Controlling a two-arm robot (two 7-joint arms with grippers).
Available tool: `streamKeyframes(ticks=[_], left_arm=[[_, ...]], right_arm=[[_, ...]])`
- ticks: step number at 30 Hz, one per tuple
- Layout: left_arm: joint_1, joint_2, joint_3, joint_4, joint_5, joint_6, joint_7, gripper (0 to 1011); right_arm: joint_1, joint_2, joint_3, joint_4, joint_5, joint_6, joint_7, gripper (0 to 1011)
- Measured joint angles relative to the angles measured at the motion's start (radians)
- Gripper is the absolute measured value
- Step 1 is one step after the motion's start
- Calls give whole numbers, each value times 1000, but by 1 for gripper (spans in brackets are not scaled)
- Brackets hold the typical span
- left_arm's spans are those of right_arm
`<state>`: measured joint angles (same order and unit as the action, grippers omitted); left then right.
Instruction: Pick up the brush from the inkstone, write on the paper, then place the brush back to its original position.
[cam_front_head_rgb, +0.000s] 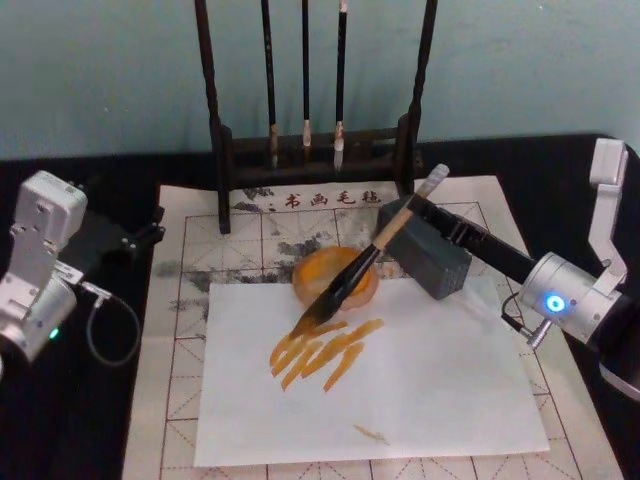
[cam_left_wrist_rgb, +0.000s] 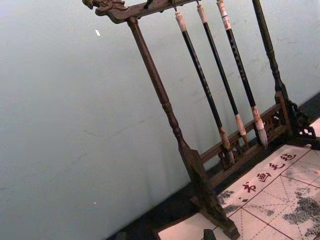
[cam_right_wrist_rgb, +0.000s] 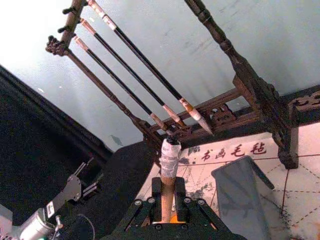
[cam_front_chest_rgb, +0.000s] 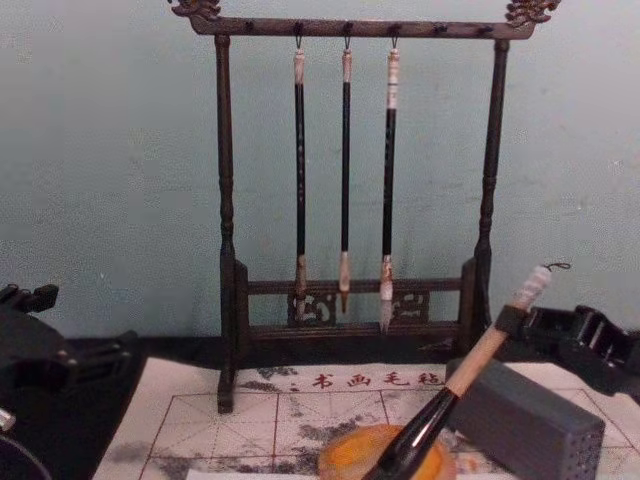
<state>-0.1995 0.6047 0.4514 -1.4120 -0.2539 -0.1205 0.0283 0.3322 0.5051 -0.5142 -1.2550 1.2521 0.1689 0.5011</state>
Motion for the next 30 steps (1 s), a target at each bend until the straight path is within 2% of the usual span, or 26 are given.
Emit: streamKeyframes(ticks=[30], left_arm=[[0,0,0,0,0,0,0,1001]], right_arm=[[-18,8,34,-32,23,-17,-15,174]])
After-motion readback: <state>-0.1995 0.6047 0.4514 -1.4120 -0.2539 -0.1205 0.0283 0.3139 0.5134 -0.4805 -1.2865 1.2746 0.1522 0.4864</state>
